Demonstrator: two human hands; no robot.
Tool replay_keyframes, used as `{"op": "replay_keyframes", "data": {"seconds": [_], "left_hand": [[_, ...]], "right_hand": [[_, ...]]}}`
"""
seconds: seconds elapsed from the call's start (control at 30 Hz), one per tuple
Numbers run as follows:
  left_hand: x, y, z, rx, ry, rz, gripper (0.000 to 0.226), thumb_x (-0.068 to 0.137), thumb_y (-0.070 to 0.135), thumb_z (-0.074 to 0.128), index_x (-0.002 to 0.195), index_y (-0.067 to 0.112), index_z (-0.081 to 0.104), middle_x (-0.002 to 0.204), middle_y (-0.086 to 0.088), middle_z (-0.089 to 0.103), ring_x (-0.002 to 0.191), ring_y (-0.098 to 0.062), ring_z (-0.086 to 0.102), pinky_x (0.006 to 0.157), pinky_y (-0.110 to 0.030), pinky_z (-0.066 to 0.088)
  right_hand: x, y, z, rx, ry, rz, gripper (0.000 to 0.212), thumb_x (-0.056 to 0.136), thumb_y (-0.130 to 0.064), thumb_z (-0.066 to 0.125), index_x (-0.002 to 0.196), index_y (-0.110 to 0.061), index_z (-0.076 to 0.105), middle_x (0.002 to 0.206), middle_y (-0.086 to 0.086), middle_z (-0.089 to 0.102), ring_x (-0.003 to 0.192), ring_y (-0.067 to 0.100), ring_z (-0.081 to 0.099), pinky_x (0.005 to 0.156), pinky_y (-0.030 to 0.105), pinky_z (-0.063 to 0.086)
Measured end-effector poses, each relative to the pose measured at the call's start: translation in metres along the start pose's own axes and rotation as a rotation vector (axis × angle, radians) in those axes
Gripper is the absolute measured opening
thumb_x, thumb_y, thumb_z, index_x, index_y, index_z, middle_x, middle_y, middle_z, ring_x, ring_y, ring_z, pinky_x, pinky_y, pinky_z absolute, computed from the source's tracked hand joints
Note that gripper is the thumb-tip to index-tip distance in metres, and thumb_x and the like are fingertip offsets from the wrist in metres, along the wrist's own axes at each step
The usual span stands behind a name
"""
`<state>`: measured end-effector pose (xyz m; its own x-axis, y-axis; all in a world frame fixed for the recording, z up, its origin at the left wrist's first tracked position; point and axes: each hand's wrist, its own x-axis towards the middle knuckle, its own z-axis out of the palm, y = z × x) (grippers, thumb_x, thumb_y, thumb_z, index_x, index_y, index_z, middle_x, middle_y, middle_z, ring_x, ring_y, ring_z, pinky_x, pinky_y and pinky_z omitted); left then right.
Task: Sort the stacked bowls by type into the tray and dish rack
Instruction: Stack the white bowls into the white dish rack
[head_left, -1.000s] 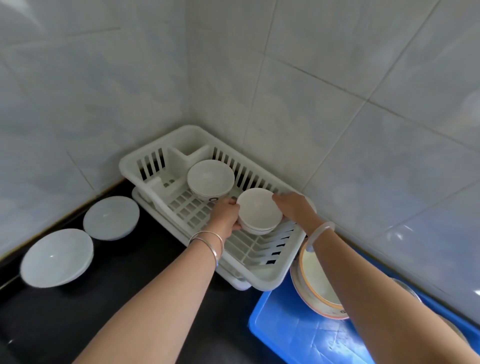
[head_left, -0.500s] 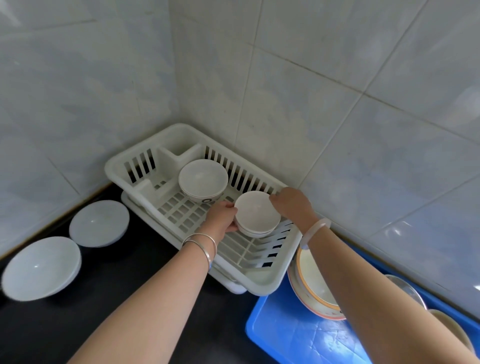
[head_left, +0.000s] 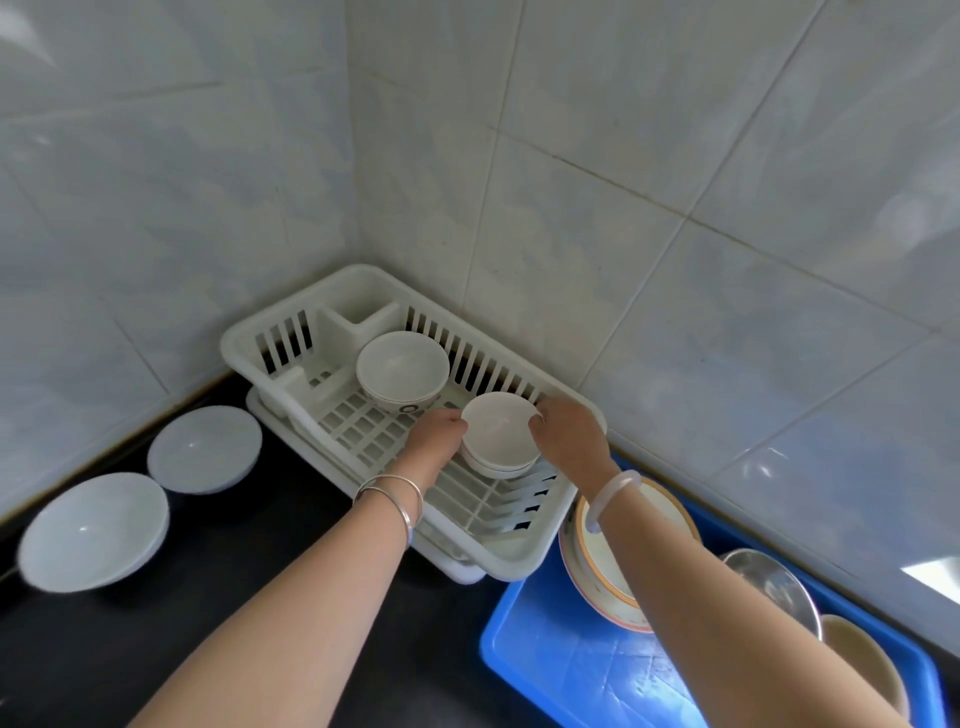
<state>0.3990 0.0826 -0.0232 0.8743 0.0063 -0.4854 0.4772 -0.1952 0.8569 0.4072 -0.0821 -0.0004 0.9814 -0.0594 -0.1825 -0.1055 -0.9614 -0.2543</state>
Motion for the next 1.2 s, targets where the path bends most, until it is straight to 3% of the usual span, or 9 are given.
{"op": "replay_keyframes", "data": {"seconds": [0.1, 0.23, 0.37, 0.53, 0.6, 0.73, 0.83, 1.03, 1.2], "left_hand": [[-0.015, 0.004, -0.01, 0.066, 0.011, 0.075, 0.023, 0.092, 0.015, 0.041, 0.084, 0.026, 0.06, 0.086, 0.002, 0.057, 0.092, -0.021, 0.051, 0.085, -0.032, 0.042], [-0.05, 0.0, -0.037, 0.141, 0.106, 0.178, 0.036, 0.096, 0.024, 0.04, 0.127, 0.019, 0.056, 0.13, -0.001, 0.058, 0.119, -0.022, 0.053, 0.101, -0.037, 0.042], [-0.088, -0.021, -0.078, 0.074, 0.246, 0.264, 0.033, 0.096, 0.028, 0.044, 0.124, 0.02, 0.059, 0.127, 0.001, 0.059, 0.113, -0.014, 0.054, 0.098, -0.032, 0.044], [-0.125, -0.067, -0.132, 0.099, 0.524, 0.251, 0.028, 0.095, 0.019, 0.048, 0.119, 0.015, 0.061, 0.121, -0.001, 0.064, 0.106, -0.008, 0.055, 0.089, -0.02, 0.039], [-0.135, -0.088, -0.15, 0.144, 0.618, 0.236, 0.027, 0.094, 0.014, 0.049, 0.119, 0.012, 0.061, 0.121, -0.005, 0.064, 0.112, -0.015, 0.057, 0.091, -0.022, 0.039], [-0.146, -0.127, -0.185, 0.224, 0.821, 0.155, 0.032, 0.092, 0.009, 0.052, 0.123, 0.007, 0.057, 0.13, -0.012, 0.057, 0.122, -0.029, 0.05, 0.1, -0.037, 0.039], [-0.147, -0.154, -0.21, 0.241, 0.937, 0.051, 0.043, 0.09, 0.007, 0.054, 0.132, 0.005, 0.048, 0.142, -0.015, 0.044, 0.133, -0.031, 0.038, 0.105, -0.042, 0.035], [-0.141, -0.188, -0.235, 0.012, 0.938, -0.087, 0.065, 0.089, 0.008, 0.056, 0.146, 0.011, 0.026, 0.147, -0.015, 0.039, 0.135, -0.031, 0.038, 0.109, -0.045, 0.032], [-0.135, -0.197, -0.238, -0.282, 0.873, -0.088, 0.06, 0.089, 0.008, 0.053, 0.144, 0.022, 0.032, 0.138, -0.003, 0.053, 0.125, -0.023, 0.051, 0.097, -0.031, 0.036]], "right_hand": [[-0.017, -0.006, -0.008, 0.099, 0.034, -0.001, 0.038, 0.097, -0.022, 0.036, 0.129, -0.011, 0.055, 0.115, 0.012, 0.066, 0.101, 0.027, 0.061, 0.074, 0.026, 0.038], [-0.044, -0.034, -0.021, 0.148, -0.013, -0.067, 0.036, 0.099, -0.022, 0.033, 0.125, -0.014, 0.056, 0.115, 0.011, 0.066, 0.092, 0.026, 0.061, 0.072, 0.028, 0.043], [-0.082, -0.075, -0.017, 0.298, -0.044, -0.123, 0.033, 0.098, -0.025, 0.036, 0.117, -0.017, 0.062, 0.099, 0.007, 0.07, 0.075, 0.023, 0.061, 0.065, 0.032, 0.049], [-0.118, -0.135, 0.015, 0.439, -0.08, -0.258, 0.027, 0.094, -0.023, 0.045, 0.111, -0.018, 0.066, 0.093, 0.002, 0.071, 0.079, 0.02, 0.063, 0.068, 0.028, 0.046], [-0.121, -0.157, 0.034, 0.408, -0.135, -0.283, 0.029, 0.094, -0.023, 0.044, 0.113, -0.019, 0.065, 0.092, 0.004, 0.069, 0.079, 0.019, 0.061, 0.067, 0.025, 0.042], [-0.114, -0.194, 0.075, 0.295, -0.28, -0.294, 0.033, 0.097, -0.025, 0.04, 0.117, -0.011, 0.062, 0.107, 0.011, 0.069, 0.094, 0.025, 0.064, 0.073, 0.03, 0.049], [-0.104, -0.216, 0.101, 0.211, -0.37, -0.291, 0.042, 0.099, -0.033, 0.039, 0.133, -0.013, 0.05, 0.124, 0.011, 0.062, 0.111, 0.026, 0.059, 0.089, 0.032, 0.046], [-0.079, -0.25, 0.137, 0.215, -0.47, -0.199, 0.061, 0.099, -0.044, 0.036, 0.147, -0.007, 0.027, 0.15, 0.013, 0.036, 0.137, 0.029, 0.037, 0.11, 0.036, 0.03], [-0.062, -0.267, 0.157, 0.37, -0.464, -0.102, 0.048, 0.096, -0.04, 0.041, 0.131, -0.006, 0.044, 0.123, 0.017, 0.059, 0.108, 0.032, 0.059, 0.094, 0.04, 0.049]]}}
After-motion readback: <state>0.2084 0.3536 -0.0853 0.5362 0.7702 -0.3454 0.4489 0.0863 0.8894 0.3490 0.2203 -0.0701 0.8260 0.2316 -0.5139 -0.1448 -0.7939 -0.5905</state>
